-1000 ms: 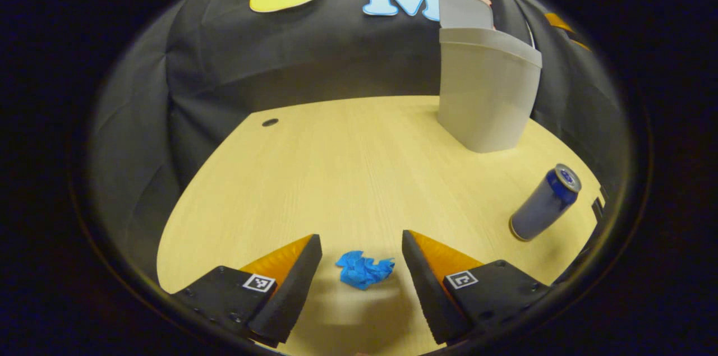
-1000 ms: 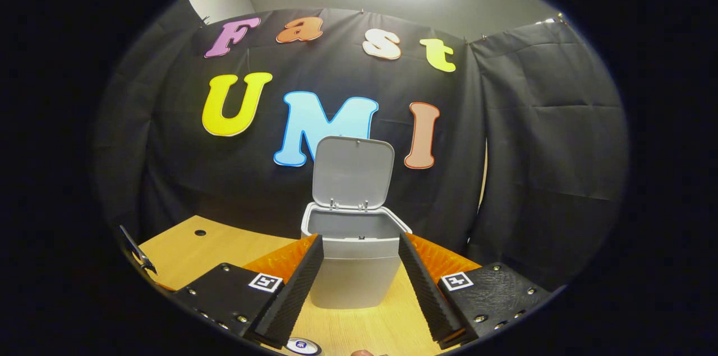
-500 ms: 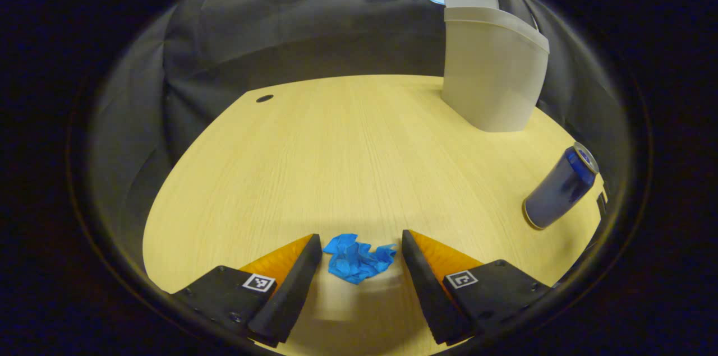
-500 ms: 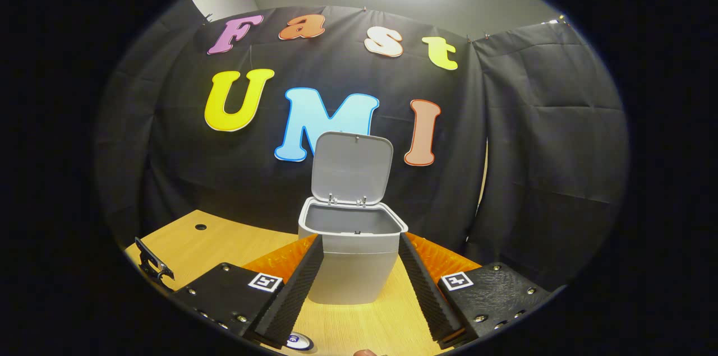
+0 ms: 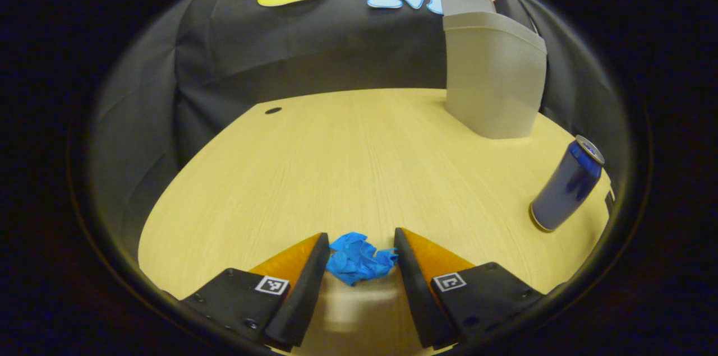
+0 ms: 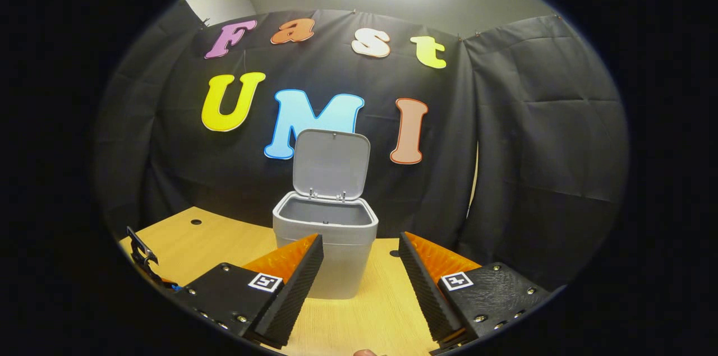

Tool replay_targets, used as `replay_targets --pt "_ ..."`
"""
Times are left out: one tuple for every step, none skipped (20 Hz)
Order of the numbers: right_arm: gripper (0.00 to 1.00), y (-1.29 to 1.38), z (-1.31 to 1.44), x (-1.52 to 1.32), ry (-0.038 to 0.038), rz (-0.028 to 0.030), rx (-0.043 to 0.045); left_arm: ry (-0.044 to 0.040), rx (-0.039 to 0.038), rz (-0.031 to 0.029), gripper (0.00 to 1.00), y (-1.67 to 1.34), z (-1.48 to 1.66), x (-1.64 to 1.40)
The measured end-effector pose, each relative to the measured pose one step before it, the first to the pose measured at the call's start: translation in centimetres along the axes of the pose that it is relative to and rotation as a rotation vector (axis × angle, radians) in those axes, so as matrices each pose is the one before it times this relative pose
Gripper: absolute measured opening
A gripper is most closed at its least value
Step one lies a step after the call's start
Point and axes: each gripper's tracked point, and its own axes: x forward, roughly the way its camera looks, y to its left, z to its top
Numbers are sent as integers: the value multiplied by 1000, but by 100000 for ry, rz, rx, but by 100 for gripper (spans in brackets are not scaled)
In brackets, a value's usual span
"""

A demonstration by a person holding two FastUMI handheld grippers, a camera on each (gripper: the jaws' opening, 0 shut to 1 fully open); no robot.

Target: Press the lid of the desktop garbage bin to open it, pick up the crumpled paper on the desktop and throw it into the bin, then pick up the pop can on the desktop and drop it into the bin, and finally close the garbage bin lid.

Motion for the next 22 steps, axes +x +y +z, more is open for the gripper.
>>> replay_targets --pt "87 21 -451 -230 740 2815 1094 -221 1173 -559 75 -329 -32 -30" --pt "88 -122 -363 -315 325 2419 980 3 1118 -80 69 -623 -142 -163" --pt "87 -117 -266 -203 16 2344 780 259 1235 1297 63 -148 -72 107" --pt "87 -203 -392 -228 130 1959 519 -109 1336 999 56 18 11 -81" --pt "88 -98 -227 -87 242 1923 416 -272 1040 -1782 53 -380 -6 74" --pt "88 -94 -371 -156 375 1942 563 178 997 1656 44 -255 80 67" --pt "88 101 -110 -100 106 2061 996 110 2031 1895 35 -165 -99 1" --pt "88 37 -125 -67 -102 1722 1020 164 3161 1580 35 25 -18 24" --pt "88 -43 20 -58 -13 743 522 -224 3214 1437 34 1 64 7" --pt "88 -337 -2 -269 -163 -358 -132 -37 2855 1075 34 -12 39 -25" --pt "88 -323 378 -189 -1094 -1053 -540 -279 2323 672 34 -40 176 -42" --pt "88 -252 253 -275 -1508 -1246 -482 -109 1693 -40 33 -127 48 -22" --pt "88 -177 289 -66 -802 -1084 -163 -213 927 -283 34 13 27 47" --pt "87 -60 -95 -95 234 -769 564 58 153 -424 33 7 9 104" --pt "88 114 101 -23 226 -96 991 91 -263 -543 33 51 63 26" --pt "88 57 9 -197 -379 -192 723 106 -395 -477 34 47 -23 -22" --pt "88 -34 137 91 -507 -708 -115 -146 -201 -336 33 -11 41 16" --pt "88 -181 6 90 -291 -1117 -558 -412 286 -130 33 19 -21 86" --pt "88 34 100 88 -192 -721 -395 3 832 56 32 -204 -387 -8" --pt "88 25 -18 -37 -247 -529 8 265 1824 860 19 -15 425 15" --pt "88 194 98 15 173 -121 322 254 2033 837 19 -107 5 130" --pt "88 174 -139 -107 110 111 309 9 1515 478 19 -57 27 21"
